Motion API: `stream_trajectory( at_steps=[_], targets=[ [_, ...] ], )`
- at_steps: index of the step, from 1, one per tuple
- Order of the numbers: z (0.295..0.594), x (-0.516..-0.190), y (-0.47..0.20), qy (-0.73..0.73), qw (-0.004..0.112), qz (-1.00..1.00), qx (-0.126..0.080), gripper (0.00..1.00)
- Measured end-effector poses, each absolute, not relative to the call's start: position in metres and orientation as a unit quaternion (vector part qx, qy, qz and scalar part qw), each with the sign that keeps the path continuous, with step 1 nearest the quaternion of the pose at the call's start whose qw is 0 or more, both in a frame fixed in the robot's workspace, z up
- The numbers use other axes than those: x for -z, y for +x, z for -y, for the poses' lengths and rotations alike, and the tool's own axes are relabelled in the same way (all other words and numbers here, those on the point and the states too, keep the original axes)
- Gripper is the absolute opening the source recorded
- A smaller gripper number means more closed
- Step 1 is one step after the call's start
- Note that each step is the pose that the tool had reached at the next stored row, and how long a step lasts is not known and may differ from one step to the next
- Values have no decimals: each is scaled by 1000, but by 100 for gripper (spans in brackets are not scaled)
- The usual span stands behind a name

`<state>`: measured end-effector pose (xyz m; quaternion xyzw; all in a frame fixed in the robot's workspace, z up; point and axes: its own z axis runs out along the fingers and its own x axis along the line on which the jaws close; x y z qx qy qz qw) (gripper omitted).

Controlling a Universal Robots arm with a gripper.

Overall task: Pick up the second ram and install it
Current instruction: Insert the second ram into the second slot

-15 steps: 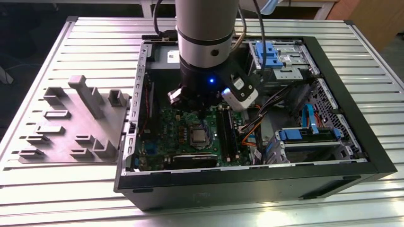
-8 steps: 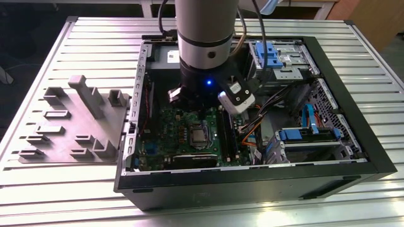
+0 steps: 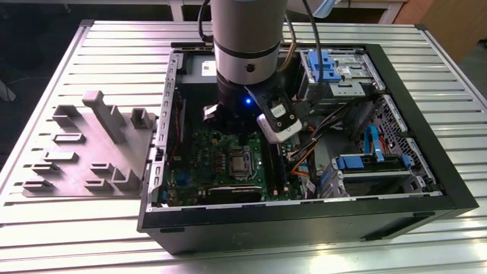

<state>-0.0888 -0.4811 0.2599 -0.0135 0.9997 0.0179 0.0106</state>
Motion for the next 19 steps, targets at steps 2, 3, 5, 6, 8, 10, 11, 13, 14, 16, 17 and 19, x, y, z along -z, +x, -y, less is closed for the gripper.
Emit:
stream_trajectory(
  at_steps=[2, 3, 5, 6, 8, 10, 11, 13, 14, 16, 17, 19],
  targets=[
    [481, -260, -89, -13, 11, -1000, -18, 11],
    [481, -260, -88, -13, 10, -1000, -18, 11],
    [481, -259, -81, -13, 7, -1000, -18, 11],
    [481, -259, -77, -13, 6, -1000, -18, 11],
    [481, -259, -69, -13, 3, -1000, -18, 11],
    [481, -258, -61, -13, 0, -1000, -19, 11],
    [481, -257, -57, -13, -1, -1000, -19, 11],
    [481, -257, -51, -13, -4, -1000, -19, 11],
    [481, -257, -50, -13, -5, -1000, -19, 11],
    [481, -257, -50, -13, -5, -1000, -19, 11],
    [481, -257, -50, -13, -5, -1000, -19, 11],
    [481, -257, -50, -13, -5, -1000, -19, 11]
  ],
)
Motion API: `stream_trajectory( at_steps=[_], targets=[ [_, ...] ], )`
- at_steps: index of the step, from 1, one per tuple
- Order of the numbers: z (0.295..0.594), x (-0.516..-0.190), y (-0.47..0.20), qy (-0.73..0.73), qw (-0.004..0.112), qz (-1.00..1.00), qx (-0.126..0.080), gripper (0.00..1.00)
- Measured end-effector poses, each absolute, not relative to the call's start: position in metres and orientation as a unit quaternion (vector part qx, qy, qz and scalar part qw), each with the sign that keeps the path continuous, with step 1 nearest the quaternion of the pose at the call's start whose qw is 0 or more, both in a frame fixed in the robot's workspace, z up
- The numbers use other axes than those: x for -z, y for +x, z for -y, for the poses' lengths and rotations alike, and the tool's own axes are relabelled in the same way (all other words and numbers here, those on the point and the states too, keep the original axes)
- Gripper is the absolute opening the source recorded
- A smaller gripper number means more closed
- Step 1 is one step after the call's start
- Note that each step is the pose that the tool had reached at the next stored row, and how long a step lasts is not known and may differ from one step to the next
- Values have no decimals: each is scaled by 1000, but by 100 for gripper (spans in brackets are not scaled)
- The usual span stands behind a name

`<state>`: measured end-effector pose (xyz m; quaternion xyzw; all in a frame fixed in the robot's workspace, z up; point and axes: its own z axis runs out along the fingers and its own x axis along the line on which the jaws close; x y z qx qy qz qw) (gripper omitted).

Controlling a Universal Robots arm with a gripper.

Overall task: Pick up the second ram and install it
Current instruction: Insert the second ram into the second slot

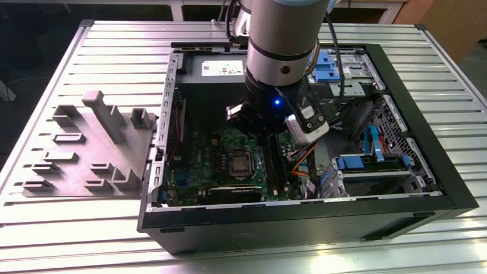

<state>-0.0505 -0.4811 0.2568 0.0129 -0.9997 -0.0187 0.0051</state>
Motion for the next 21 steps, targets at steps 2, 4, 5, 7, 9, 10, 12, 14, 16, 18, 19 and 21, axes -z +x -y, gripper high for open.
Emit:
stream_trajectory(
  at_steps=[2, 4, 5, 7, 9, 10, 12, 14, 16, 18, 19, 21],
  targets=[
    [481, -257, -50, 13, 5, 1000, 19, 11],
    [481, -257, -50, 13, 5, 1000, 19, 11],
    [481, -257, -50, 13, 5, 1000, 18, 11],
    [481, -257, -50, 13, 5, 1000, 18, 11],
    [481, -257, -50, 13, 5, 1000, 18, 11],
    [481, -256, -50, 13, 5, 1000, 18, 11],
    [481, -255, -50, 13, 5, 1000, 18, 11],
    [481, -254, -46, 13, 5, 1000, 18, 11],
    [481, -253, -41, 13, 5, 1000, 18, 11],
    [481, -252, -37, 13, 5, 1000, 18, 11],
    [481, -252, -35, 13, 5, 1000, 18, 11],
    [481, -251, -33, 13, 5, 1000, 18, 11]
  ],
)
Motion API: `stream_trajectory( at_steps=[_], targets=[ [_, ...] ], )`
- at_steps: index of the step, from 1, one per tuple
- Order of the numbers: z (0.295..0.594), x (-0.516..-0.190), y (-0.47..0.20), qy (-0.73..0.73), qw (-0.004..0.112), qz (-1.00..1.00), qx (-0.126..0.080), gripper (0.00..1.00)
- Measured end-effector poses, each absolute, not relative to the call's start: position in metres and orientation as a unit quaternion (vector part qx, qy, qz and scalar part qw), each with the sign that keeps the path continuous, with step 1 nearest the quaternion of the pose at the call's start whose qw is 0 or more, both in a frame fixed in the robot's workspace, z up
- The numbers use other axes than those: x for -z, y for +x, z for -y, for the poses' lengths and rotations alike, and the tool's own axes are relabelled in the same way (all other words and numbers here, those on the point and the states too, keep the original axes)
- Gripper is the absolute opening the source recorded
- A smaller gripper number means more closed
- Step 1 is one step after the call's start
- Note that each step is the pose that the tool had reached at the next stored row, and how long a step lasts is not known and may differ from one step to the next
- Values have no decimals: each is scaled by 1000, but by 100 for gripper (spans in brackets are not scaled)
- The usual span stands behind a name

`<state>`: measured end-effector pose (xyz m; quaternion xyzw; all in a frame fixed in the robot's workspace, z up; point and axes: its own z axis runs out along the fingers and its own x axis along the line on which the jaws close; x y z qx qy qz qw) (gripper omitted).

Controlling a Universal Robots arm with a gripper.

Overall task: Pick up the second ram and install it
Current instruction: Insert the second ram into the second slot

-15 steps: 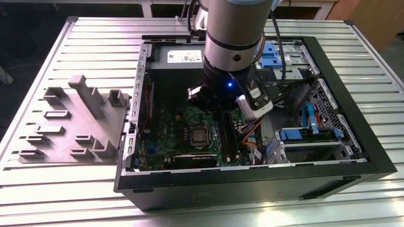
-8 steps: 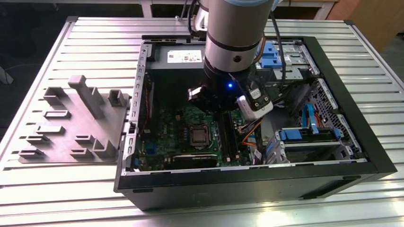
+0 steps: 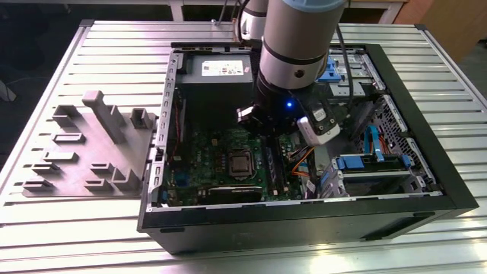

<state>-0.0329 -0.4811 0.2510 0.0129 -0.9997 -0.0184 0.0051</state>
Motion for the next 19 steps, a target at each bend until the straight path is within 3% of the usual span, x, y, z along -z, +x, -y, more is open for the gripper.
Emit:
stream_trajectory(
  at_steps=[19],
  targets=[
    [481, -232, -27, 12, 5, 1000, 20, 11]
  ],
)
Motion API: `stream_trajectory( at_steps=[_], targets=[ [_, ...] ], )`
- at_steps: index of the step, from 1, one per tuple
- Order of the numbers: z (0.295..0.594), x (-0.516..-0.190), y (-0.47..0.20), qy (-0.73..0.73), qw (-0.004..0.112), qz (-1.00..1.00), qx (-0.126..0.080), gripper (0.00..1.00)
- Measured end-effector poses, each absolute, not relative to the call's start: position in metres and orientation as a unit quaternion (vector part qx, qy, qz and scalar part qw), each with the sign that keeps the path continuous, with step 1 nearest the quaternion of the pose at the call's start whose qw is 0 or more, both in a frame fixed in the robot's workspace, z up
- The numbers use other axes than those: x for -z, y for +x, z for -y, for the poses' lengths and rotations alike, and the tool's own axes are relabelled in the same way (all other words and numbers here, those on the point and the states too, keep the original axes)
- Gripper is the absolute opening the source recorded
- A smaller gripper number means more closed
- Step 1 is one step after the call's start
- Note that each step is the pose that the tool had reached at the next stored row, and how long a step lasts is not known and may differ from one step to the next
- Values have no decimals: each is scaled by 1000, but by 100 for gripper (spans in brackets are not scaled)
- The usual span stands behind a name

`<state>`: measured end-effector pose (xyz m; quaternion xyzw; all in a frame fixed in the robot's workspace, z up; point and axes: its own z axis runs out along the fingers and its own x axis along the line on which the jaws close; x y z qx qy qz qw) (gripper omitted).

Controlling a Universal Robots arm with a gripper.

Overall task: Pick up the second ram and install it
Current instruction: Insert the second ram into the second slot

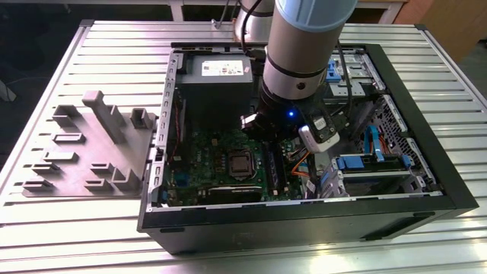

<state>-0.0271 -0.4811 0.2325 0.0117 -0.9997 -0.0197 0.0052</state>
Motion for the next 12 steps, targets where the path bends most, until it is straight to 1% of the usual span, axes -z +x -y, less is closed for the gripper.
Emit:
stream_trajectory(
  at_steps=[12],
  targets=[
    [481, -228, -27, 12, 5, 1000, 20, 11]
  ],
)
